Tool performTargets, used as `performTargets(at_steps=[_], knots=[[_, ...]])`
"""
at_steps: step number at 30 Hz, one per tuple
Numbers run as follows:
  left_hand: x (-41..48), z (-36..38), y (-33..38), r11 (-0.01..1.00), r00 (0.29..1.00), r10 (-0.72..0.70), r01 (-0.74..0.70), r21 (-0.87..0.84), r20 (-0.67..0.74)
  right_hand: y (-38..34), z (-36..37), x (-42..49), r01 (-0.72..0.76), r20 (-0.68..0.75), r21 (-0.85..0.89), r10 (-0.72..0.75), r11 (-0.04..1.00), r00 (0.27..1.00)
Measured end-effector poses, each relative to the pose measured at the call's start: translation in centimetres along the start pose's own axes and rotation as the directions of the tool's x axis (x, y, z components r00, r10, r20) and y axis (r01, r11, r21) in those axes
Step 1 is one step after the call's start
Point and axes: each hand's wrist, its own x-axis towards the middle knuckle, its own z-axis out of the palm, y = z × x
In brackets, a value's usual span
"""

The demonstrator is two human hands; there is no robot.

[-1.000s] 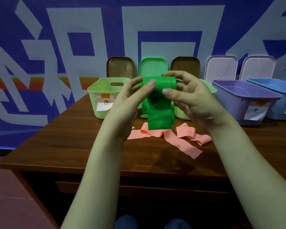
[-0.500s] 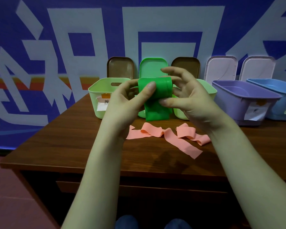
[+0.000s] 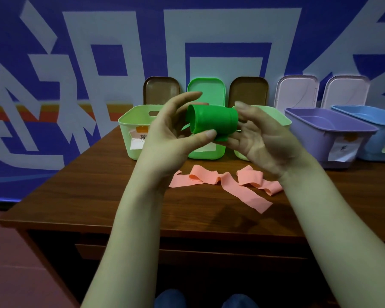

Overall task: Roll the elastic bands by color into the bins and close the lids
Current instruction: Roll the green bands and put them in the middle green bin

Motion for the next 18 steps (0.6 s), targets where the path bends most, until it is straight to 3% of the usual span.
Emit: performTargets(at_steps=[3, 11, 18], knots=[[0.03, 0.1, -0.27, 1.0, 1.0, -0.015, 0.016, -0.007, 0.022, 0.25, 0.13, 0.26, 0.036, -0.065, -0.093, -0.042, 0.995, 0.997], [-0.03, -0.03, -0.21, 0.989, 0.985, -0.143, 0.14, 0.039, 0.093, 0.38, -0.19, 0.27, 0.102, -0.123, -0.085, -0.112, 0.991, 0.986], [0.68, -0.2, -0.71, 0.986, 0.985, -0.165, 0.163, 0.024, 0.052, 0.63, -0.54, 0.4, 0.072, -0.151, -0.091, -0.085, 0.993, 0.985]])
